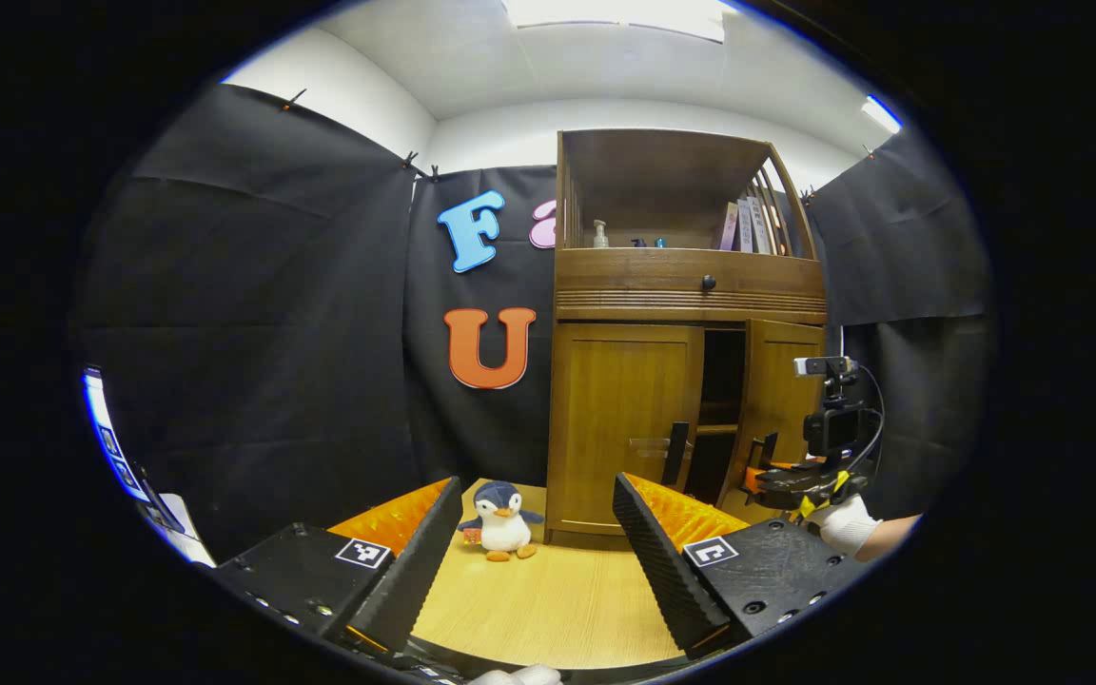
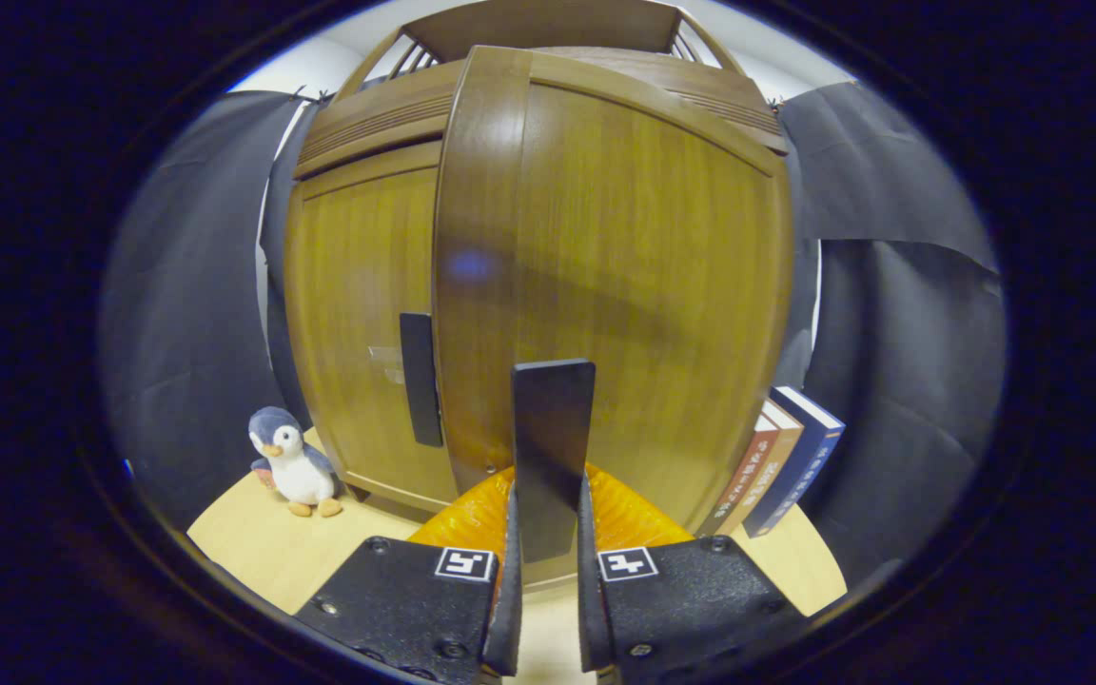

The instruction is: Open the right door of the double-door shoe cabinet with the right hand, and open the left door with the left hand.

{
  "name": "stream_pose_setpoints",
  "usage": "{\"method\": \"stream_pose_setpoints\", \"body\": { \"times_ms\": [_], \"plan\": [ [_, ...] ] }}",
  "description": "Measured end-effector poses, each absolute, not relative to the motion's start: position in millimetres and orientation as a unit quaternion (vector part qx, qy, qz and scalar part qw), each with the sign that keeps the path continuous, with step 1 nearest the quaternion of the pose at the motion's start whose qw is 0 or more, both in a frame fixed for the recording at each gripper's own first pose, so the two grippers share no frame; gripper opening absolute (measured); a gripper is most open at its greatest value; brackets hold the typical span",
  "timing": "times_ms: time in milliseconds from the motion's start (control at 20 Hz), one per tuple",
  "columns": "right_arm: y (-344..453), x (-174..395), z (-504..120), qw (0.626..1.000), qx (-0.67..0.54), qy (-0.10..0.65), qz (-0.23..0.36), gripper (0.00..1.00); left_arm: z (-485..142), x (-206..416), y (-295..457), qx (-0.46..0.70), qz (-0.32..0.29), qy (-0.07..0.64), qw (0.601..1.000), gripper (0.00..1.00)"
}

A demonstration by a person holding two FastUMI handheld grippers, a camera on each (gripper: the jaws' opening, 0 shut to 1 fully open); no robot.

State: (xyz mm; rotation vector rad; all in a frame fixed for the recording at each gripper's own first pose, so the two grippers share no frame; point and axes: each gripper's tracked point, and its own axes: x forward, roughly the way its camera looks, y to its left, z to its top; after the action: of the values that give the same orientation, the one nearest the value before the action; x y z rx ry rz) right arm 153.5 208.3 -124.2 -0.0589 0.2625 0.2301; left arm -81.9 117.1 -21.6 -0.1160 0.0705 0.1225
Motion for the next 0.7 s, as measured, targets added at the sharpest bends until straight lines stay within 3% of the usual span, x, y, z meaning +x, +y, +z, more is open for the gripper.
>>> {"method": "stream_pose_setpoints", "body": {
  "times_ms": [150, 450, 500, 550, 700],
  "plan": [
    [182.7, 130.7, -124.3, 0.986, -0.021, 0.132, 0.104, 0.26, -25.2, -76.9, 106.3, -0.062, 0.037, 0.041, 0.997, 0.96],
    [134.6, 104.3, -125.6, 0.988, -0.009, 0.131, 0.08, 0.22, -21.1, -64.5, 91.5, -0.051, 0.0, 0.034, 0.998, 0.96],
    [129.1, 103.1, -124.4, 0.988, -0.01, 0.13, 0.077, 0.2, -21.5, -60.8, 90.1, -0.05, -0.004, 0.034, 0.998, 1.0],
    [123.5, 100.8, -124.0, 0.989, -0.011, 0.129, 0.073, 0.19, -22.7, -56.7, 86.8, -0.051, -0.008, 0.035, 0.998, 0.96],
    [111.4, 97.0, -123.8, 0.99, -0.014, 0.125, 0.071, 0.17, -21.3, -46.6, 75.4, -0.057, -0.021, 0.036, 0.997, 0.96]
  ]
}}
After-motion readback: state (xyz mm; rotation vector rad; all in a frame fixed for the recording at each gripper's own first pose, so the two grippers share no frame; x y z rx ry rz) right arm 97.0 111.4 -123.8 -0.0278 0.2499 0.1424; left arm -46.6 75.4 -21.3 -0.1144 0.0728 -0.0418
